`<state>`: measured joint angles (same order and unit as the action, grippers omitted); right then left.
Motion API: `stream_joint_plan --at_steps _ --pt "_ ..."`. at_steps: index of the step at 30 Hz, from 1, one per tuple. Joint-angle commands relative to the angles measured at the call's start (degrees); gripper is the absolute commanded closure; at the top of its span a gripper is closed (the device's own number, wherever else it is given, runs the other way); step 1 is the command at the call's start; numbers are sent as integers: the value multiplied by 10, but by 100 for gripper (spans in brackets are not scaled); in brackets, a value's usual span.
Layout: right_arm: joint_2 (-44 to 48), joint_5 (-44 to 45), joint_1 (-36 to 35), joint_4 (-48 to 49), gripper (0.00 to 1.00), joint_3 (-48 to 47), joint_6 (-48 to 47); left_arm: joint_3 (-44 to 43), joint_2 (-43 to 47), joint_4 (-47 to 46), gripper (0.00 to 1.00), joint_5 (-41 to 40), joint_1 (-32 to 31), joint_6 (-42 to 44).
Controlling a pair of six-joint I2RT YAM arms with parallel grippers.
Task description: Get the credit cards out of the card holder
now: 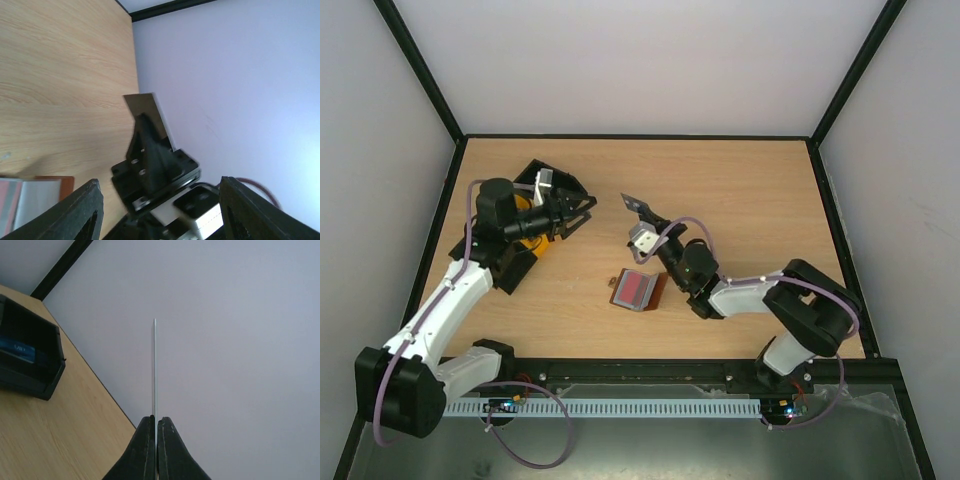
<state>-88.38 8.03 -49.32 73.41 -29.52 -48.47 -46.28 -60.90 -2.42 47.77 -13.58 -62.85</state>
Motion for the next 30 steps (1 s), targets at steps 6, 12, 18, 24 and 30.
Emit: stream_joint_plan --at_steps 6,12,18,24,30 --pt "-49 54 -54 98 98 -26 -156 2 -32 -107 44 51 -14 -86" --pt "-77 76 -75 131 98 -37 -198 -2 -51 -79 43 46 -19 -77" --pt "-81 84 -88 149 98 -41 -221 -14 -76 -47 55 51 -26 -54" --pt "-79 91 -101 149 98 -41 -231 -38 -85 15 56 25 -27 -8" --pt "-91 99 -110 164 98 -42 -242 -50 -103 22 69 35 -31 2"
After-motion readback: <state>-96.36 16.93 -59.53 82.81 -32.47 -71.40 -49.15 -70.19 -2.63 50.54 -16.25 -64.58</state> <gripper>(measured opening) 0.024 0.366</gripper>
